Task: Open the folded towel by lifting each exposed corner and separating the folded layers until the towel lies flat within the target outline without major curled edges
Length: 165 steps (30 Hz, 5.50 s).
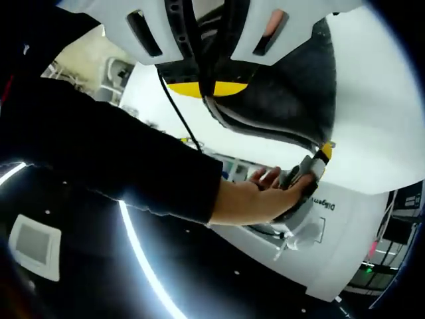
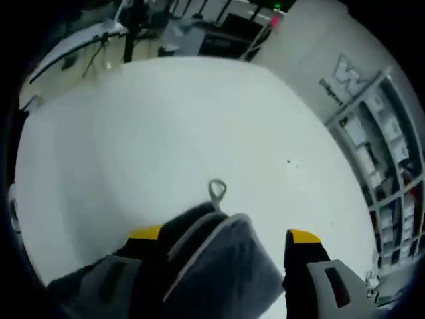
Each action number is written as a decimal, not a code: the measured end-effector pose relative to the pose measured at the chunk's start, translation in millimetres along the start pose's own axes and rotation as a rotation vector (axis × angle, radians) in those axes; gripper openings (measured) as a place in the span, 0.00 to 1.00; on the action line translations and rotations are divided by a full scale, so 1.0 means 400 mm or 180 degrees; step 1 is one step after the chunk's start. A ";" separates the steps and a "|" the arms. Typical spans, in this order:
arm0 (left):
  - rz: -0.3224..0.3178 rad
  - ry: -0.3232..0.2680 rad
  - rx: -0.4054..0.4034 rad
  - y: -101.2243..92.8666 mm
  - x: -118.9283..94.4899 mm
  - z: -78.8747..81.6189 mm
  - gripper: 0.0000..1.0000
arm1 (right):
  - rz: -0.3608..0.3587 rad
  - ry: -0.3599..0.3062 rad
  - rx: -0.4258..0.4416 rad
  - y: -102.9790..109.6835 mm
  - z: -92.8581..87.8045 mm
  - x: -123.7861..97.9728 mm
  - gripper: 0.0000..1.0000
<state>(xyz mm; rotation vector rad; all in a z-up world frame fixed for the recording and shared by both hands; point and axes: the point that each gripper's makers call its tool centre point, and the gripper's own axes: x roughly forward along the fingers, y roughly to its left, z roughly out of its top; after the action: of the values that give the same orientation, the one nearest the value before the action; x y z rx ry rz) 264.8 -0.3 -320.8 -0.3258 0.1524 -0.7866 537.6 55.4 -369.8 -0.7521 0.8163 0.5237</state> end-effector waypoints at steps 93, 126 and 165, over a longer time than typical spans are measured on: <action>-0.0580 -0.0032 0.0620 -0.245 0.189 0.034 0.03 | 0.0646 -0.0485 0.0078 -0.110 -0.194 -0.200 0.00; -0.0778 0.0268 0.0851 -0.304 0.333 -0.067 0.03 | 0.0478 -0.0389 0.0428 -0.266 -0.360 -0.182 0.00; -0.1004 0.1018 0.1795 -0.380 0.382 -0.311 0.03 | 0.0219 -0.0249 0.0897 -0.329 -0.651 -0.143 0.00</action>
<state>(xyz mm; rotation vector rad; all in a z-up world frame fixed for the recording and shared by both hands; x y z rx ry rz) 238.3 -238.6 -387.7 0.3212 0.1737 -1.1526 474.5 -234.1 -392.0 -0.4433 0.8245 0.4840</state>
